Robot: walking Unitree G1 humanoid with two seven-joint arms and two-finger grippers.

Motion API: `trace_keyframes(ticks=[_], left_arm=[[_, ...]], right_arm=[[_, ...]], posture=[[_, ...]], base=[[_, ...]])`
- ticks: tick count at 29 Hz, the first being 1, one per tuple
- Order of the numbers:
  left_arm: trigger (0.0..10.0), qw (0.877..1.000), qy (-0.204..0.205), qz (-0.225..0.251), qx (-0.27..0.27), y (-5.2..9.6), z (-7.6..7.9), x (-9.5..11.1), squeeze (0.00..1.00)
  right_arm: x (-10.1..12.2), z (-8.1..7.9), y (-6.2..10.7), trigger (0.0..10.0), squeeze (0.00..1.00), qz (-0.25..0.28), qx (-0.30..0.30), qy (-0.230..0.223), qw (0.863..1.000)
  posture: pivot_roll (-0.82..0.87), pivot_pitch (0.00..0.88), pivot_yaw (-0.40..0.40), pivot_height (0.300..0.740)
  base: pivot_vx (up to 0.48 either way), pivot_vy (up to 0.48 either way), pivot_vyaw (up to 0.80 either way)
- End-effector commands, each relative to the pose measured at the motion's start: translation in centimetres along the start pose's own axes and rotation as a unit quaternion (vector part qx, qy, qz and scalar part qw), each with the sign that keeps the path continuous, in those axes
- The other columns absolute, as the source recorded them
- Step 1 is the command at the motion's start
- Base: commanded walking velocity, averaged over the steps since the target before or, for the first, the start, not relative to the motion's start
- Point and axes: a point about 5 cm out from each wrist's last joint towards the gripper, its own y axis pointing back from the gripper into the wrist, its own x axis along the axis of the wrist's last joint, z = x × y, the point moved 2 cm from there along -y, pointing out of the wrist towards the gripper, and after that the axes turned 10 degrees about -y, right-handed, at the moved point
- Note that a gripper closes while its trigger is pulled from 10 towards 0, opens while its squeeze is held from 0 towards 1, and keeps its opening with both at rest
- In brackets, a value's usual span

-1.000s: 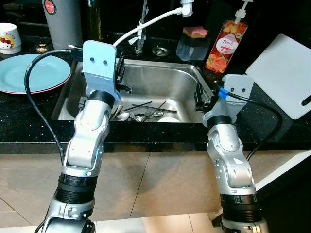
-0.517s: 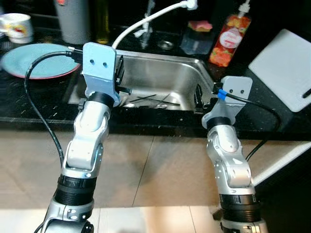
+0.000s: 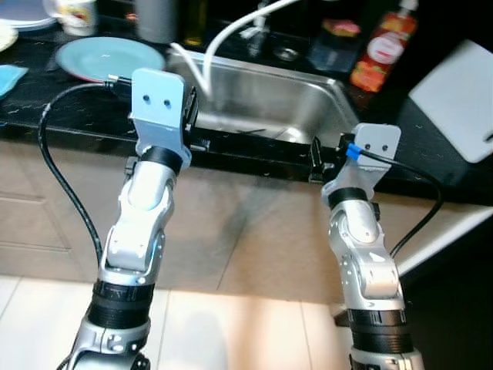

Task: Kitchen organization

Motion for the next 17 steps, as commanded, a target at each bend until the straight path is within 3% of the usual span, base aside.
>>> trace_keyframes(ticks=[1, 11, 17], left_arm=[[10.0, 1.0, 0.0, -0.001, -0.018, 0.0, 0.9, 0.1, 0.0], [10.0, 0.999, -0.007, -0.021, -0.031, 0.5, 1.4, -0.7, 0.0], [10.0, 0.996, -0.046, -0.047, -0.053, 2.4, 2.1, -2.3, 0.0]], right_arm=[[0.0, 1.0, 0.0, 10.0, 0.0, 0.0, -0.016, 0.003, 1.0], [-0.1, 1.0, 0.1, 10.0, 0.0, -0.002, -0.017, 0.002, 1.0], [-1.0, 1.5, 0.5, 10.0, 0.0, -0.015, -0.02, 0.015, 1.0]], posture=[[0.2, 0.022, -0.129, 0.74], [0.2, 0.023, -0.124, 0.74], [0.2, 0.024, -0.121, 0.74]], base=[[0.0, 0.0, 0.0], [0.0, 0.0, 0.0], [0.0, 0.0, 0.0]])
